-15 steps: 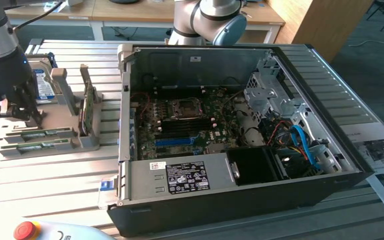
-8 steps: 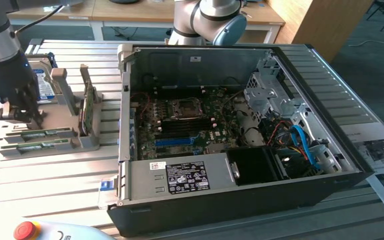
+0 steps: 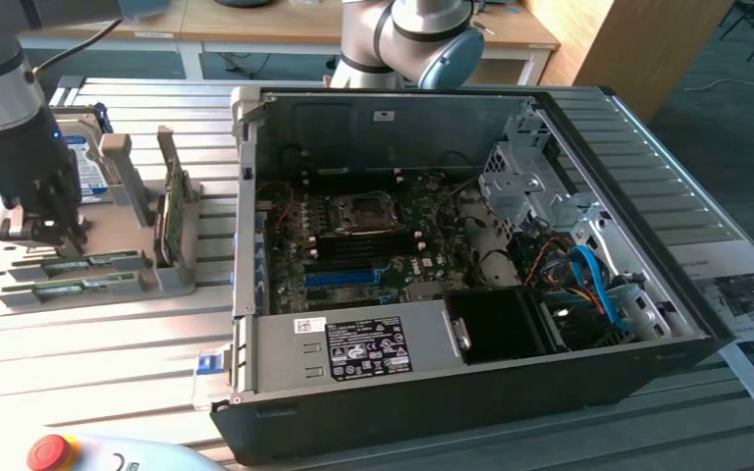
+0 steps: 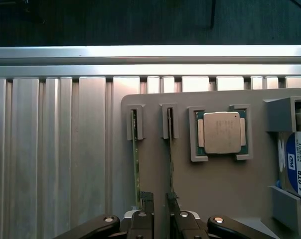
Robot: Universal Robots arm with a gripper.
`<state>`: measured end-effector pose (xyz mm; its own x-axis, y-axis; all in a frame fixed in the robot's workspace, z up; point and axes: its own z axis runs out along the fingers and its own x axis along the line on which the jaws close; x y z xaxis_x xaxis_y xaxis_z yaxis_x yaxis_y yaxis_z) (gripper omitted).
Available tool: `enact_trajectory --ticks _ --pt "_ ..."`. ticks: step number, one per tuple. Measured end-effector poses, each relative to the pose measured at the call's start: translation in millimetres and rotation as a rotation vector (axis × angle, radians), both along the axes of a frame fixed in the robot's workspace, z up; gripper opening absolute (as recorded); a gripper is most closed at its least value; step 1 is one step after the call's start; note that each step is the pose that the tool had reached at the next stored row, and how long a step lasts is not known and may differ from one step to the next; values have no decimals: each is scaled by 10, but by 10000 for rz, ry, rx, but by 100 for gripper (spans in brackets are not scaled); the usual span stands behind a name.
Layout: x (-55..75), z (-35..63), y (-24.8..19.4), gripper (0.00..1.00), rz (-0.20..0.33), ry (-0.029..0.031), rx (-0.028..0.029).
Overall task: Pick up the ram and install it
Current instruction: 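Pick up the ram and move it above insertion slot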
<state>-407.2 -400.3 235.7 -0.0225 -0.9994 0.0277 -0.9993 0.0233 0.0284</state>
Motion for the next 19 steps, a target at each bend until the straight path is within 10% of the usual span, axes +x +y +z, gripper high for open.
enact_trajectory --ticks 19 --pt "0 -18 -78 24 0 1 0"
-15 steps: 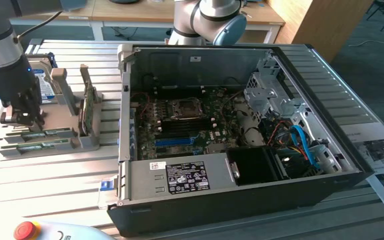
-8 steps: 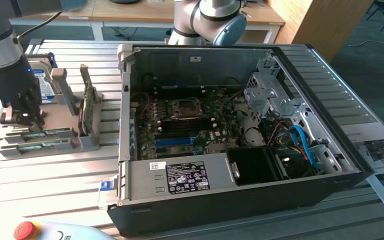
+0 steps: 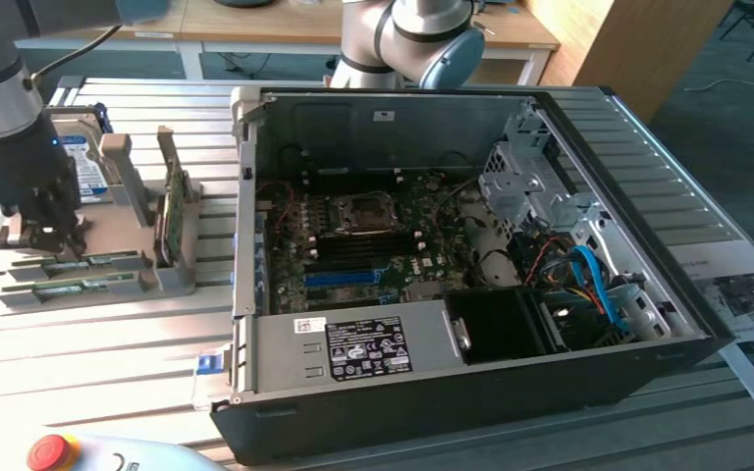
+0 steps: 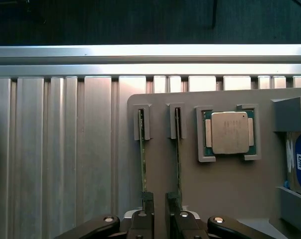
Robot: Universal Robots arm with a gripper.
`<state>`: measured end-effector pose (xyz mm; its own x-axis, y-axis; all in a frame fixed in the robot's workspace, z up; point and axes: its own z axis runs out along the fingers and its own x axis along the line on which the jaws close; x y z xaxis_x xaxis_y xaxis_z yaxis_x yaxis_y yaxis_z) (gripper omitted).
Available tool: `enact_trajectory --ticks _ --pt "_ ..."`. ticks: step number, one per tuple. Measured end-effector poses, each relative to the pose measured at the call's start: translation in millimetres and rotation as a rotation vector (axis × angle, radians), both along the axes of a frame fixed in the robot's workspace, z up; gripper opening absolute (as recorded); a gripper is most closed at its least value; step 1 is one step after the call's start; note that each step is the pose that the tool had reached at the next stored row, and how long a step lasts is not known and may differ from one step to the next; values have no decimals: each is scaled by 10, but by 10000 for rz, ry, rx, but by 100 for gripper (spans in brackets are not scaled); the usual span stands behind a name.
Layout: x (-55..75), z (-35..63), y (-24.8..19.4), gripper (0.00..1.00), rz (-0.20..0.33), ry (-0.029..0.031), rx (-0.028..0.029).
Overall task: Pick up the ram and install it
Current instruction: 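Pick up the ram and move it above insertion slot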
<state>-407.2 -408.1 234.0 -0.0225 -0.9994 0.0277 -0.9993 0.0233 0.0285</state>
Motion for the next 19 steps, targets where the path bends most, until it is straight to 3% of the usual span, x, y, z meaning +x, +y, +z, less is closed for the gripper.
enact_trajectory --ticks 5,19 --pt "0 0 -40 24 -1 1 -1" --pt "0 0 -43 24 172 0 0"
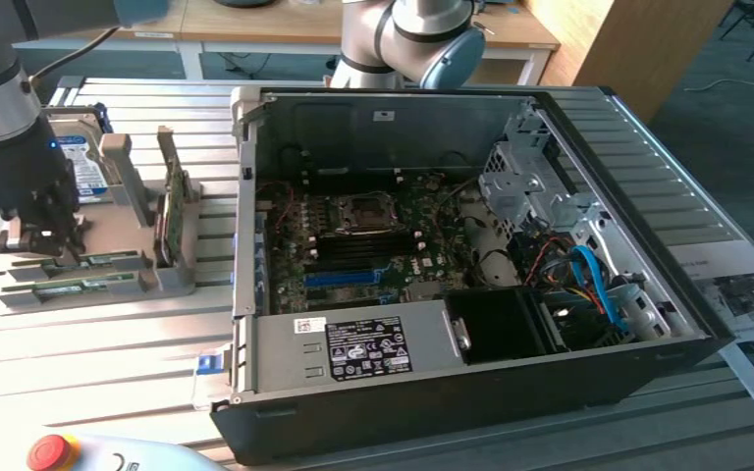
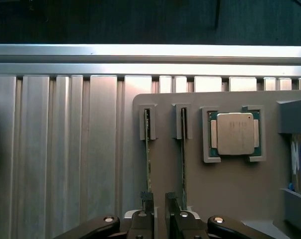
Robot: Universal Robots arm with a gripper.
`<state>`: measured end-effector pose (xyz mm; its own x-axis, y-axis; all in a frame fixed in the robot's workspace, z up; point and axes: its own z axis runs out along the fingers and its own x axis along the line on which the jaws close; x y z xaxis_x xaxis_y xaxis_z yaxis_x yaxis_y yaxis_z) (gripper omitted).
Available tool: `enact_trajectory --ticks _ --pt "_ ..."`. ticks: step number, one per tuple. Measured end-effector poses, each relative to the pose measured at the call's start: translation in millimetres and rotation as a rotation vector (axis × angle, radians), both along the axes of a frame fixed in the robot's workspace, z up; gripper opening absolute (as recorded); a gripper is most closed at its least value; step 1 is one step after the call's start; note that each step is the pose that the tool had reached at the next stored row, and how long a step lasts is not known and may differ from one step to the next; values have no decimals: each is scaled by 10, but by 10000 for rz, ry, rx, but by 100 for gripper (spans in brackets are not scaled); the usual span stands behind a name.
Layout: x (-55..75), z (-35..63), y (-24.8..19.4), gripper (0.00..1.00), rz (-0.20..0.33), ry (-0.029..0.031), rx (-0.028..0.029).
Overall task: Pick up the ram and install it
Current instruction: 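Pick up the ram and move it above insertion slot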
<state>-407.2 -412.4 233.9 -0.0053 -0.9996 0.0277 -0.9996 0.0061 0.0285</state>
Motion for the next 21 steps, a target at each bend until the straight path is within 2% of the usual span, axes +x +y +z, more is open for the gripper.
enact_trajectory --ticks 7,12,18,21 --pt "0 0 0 24 398 -1 -1" --pt "0 0 0 24 427 -9 -1" --pt "-4 0 0 24 429 -105 -3" --pt "-5 0 1 24 428 -105 -3"
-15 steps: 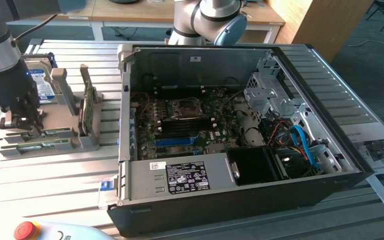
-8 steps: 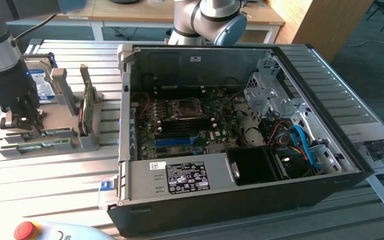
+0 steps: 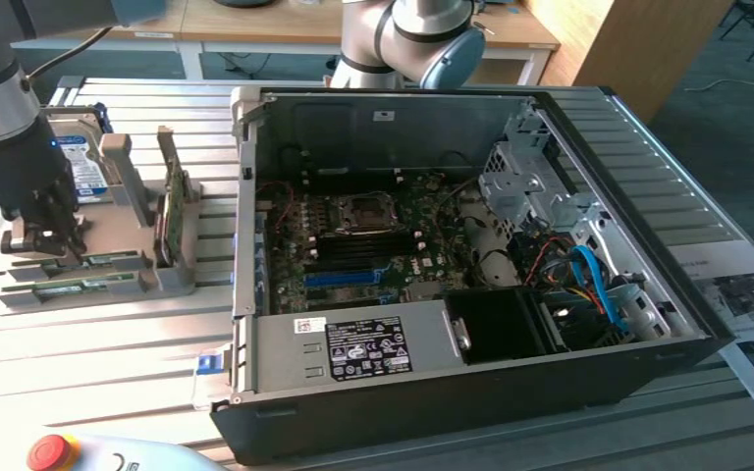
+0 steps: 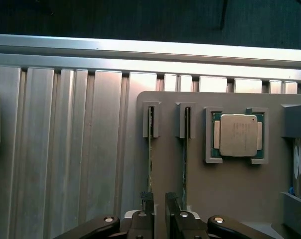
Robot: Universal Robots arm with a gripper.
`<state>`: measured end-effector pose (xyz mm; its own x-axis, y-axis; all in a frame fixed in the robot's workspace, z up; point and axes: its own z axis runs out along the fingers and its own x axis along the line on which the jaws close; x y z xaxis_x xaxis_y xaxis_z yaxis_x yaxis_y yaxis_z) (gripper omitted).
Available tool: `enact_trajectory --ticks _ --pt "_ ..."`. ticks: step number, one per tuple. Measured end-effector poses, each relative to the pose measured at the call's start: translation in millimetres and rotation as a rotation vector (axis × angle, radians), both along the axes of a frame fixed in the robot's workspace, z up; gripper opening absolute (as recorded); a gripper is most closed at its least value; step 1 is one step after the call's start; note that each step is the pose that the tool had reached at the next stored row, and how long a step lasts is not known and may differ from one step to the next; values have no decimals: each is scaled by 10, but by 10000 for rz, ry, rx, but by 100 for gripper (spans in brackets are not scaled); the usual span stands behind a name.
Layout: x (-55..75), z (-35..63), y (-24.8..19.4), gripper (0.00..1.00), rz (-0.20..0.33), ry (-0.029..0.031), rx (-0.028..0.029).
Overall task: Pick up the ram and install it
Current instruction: 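Pick up the ram and move it above insertion slot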
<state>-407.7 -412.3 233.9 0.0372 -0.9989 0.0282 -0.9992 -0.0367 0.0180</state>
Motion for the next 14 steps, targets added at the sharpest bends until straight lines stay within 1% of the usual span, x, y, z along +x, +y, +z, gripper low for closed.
enact_trajectory --ticks 6,14 --pt "8 0 -12 24 0 0 0" --pt "27 0 -15 24 2 1 0"
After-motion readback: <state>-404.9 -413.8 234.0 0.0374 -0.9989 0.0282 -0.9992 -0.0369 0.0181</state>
